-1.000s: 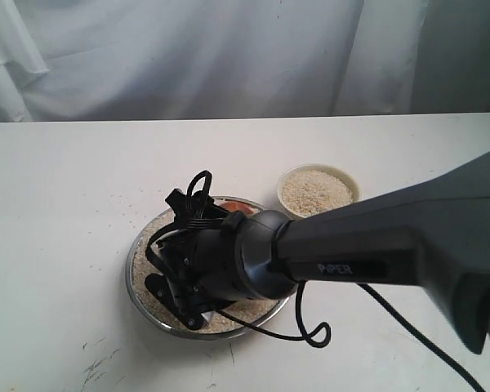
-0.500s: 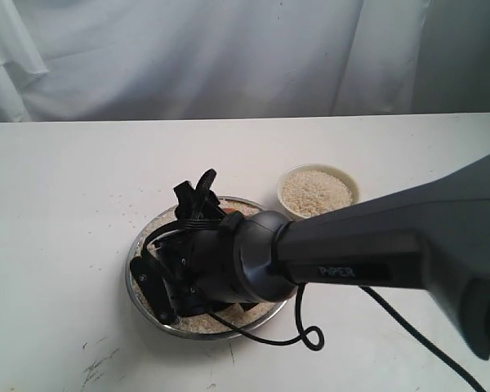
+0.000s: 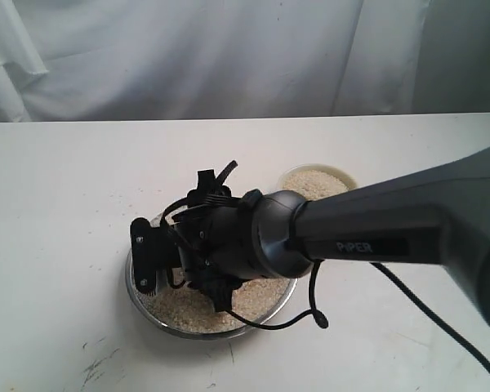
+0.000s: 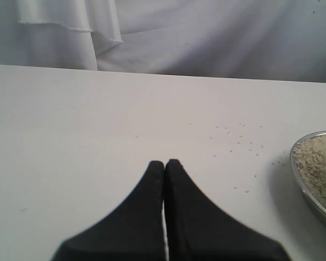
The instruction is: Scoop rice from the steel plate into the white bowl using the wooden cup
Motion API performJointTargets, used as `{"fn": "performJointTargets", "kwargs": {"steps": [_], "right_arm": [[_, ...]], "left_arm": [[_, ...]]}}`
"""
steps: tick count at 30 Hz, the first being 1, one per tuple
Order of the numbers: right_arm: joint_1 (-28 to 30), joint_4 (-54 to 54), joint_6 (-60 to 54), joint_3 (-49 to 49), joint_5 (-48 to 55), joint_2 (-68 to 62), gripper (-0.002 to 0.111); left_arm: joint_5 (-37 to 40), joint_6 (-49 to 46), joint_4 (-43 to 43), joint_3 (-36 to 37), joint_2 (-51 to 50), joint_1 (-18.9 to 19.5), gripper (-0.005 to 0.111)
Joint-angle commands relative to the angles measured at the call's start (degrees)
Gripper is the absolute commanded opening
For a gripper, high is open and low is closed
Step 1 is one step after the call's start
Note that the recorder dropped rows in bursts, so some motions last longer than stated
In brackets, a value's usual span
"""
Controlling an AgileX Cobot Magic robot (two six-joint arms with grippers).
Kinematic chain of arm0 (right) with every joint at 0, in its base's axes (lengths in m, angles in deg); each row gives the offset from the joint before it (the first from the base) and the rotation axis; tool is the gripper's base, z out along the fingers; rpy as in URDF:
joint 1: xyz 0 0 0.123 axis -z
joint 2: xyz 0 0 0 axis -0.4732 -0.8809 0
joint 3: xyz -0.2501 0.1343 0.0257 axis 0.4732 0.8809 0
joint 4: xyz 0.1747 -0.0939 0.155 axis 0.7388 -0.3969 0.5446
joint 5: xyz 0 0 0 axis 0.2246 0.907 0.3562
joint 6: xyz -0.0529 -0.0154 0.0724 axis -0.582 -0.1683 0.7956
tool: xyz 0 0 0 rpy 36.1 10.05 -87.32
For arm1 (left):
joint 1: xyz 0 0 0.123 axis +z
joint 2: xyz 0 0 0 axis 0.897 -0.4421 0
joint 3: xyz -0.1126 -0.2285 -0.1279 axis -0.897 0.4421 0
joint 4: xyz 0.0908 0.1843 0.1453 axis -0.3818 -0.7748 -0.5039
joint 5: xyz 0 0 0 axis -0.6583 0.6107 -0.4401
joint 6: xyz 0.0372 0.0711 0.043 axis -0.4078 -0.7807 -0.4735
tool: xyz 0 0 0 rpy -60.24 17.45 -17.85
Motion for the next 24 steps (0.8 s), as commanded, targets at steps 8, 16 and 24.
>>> {"fn": "performJointTargets", "kwargs": {"steps": [8, 16, 24], "right_arm": [[3.9, 0.4, 9.3, -0.1, -8.8, 2.8, 0.000], [6.0, 2.2, 10.4, -0.1, -10.0, 4.0, 0.000], [9.6, 10.0, 12.7, 12.8, -29.4, 9.9, 0.000]], "left_arm": [[-0.8, 0.0, -0.1, 0.3, 0.2, -0.2, 0.000], [-0.8, 0.0, -0.1, 0.3, 0.2, -0.2, 0.000], [-0.8, 0.0, -0.1, 0.3, 0.2, -0.2, 0.000]]}}
